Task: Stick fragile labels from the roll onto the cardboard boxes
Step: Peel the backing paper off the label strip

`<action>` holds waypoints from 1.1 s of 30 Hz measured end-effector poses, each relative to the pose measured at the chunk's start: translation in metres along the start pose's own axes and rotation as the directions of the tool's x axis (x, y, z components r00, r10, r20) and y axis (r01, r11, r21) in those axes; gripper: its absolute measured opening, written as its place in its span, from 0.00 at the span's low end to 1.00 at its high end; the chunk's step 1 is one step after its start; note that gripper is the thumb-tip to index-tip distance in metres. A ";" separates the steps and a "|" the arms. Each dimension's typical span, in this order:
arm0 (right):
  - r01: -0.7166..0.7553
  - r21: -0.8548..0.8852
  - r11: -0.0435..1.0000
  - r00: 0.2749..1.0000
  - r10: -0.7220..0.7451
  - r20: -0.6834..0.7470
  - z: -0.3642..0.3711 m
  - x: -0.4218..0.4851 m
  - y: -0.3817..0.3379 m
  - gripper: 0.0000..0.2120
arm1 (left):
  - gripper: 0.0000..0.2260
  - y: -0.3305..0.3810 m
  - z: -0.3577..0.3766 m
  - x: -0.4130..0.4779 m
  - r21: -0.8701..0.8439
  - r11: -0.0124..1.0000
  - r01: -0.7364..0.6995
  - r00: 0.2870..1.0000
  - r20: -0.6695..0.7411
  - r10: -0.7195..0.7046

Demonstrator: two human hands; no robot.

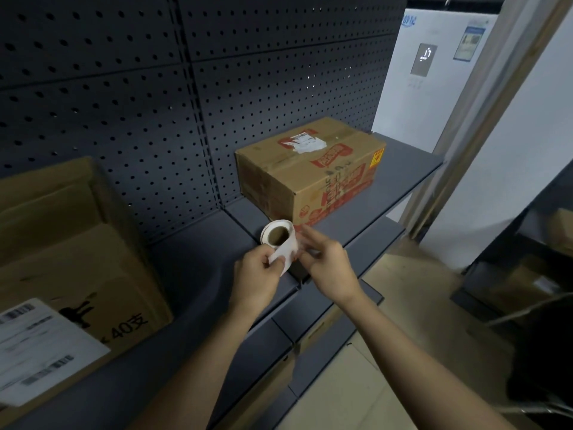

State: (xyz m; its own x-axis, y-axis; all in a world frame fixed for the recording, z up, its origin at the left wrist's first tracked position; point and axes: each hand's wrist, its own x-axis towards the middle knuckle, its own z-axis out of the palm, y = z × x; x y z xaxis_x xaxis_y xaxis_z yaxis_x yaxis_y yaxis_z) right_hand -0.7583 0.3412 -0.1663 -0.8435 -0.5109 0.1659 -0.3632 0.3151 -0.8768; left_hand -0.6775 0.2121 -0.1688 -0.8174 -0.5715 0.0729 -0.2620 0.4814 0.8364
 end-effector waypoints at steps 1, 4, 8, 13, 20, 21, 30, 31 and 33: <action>-0.005 0.011 1.000 1.000 0.005 -0.010 0.000 0.000 0.000 0.22 | 0.11 -0.001 -0.003 0.000 -0.022 1.000 0.013 1.000 0.015 -0.013; 0.012 -0.015 1.000 0.999 -0.012 -0.049 0.003 0.002 0.001 0.19 | 0.08 -0.005 -0.008 0.000 -0.118 0.991 0.057 0.997 0.050 -0.051; 0.012 -0.037 0.999 0.999 -0.013 -0.045 0.008 0.003 0.001 0.18 | 0.09 -0.004 -0.018 -0.007 -0.167 0.983 0.081 0.994 0.091 -0.067; 0.050 -0.034 0.998 0.998 -0.051 -0.049 0.011 0.000 -0.002 0.19 | 0.05 0.000 -0.026 -0.017 -0.158 0.984 0.086 0.990 0.125 -0.067; 0.142 -0.041 0.989 0.990 -0.142 0.019 0.015 -0.016 -0.015 0.18 | 0.06 0.004 -0.027 -0.022 -0.246 0.965 0.086 0.991 0.121 -0.058; 0.156 -0.044 0.987 0.987 -0.155 0.037 0.016 -0.018 -0.016 0.17 | 0.07 0.002 -0.027 -0.022 -0.241 0.967 0.077 0.994 0.096 -0.055; 0.166 0.025 0.986 0.986 -0.166 0.008 0.030 -0.024 -0.008 0.11 | 0.05 -0.016 -0.032 -0.029 -0.222 0.962 0.159 0.987 0.070 -0.147; 0.159 0.029 0.987 0.987 -0.159 -0.005 0.031 -0.024 -0.008 0.10 | 0.05 -0.017 -0.034 -0.031 -0.232 0.956 0.181 0.983 0.079 -0.167; 0.145 0.029 0.989 0.989 -0.144 -0.024 0.034 -0.023 -0.009 0.11 | 0.06 -0.018 -0.036 -0.034 -0.261 0.943 0.207 0.978 0.096 -0.188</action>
State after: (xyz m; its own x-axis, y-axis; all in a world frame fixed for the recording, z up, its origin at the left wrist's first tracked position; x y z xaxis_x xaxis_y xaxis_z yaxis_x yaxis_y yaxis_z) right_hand -0.7226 0.3228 -0.1779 -0.7913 -0.5319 0.3015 -0.4703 0.2145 -0.8561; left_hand -0.6266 0.1988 -0.1672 -0.7988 -0.5855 -0.1379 -0.2823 0.1624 0.9455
